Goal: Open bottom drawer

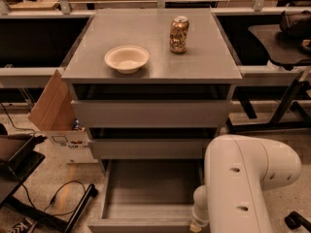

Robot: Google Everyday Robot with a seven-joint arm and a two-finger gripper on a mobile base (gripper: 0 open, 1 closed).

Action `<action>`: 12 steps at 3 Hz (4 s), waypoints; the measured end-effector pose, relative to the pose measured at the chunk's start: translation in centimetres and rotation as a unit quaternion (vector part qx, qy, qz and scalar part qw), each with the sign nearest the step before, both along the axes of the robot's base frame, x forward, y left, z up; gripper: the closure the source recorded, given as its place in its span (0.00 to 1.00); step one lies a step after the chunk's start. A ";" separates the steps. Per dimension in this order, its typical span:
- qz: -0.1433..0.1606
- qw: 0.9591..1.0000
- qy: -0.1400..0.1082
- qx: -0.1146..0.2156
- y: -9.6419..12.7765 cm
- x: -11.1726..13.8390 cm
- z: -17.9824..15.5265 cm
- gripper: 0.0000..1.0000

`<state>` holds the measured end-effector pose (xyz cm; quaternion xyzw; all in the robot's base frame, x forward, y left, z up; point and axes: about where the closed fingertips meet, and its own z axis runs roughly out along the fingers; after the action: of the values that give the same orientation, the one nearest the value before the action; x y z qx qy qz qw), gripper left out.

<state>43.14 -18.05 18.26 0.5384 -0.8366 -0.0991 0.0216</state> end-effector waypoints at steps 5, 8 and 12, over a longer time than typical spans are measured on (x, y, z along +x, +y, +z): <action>-0.004 0.999 0.030 0.012 -0.7 -2.6 -0.4 1.00; -0.005 0.999 0.040 0.017 -0.8 -3.4 -0.8 0.59; -0.004 0.999 0.041 0.017 -0.8 -3.4 -0.8 0.00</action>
Offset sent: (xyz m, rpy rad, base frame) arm -0.2475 -0.0641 -0.0208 0.2135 0.5034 -0.0526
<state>39.71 -18.82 17.46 0.5312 -0.8351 -0.1354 0.0464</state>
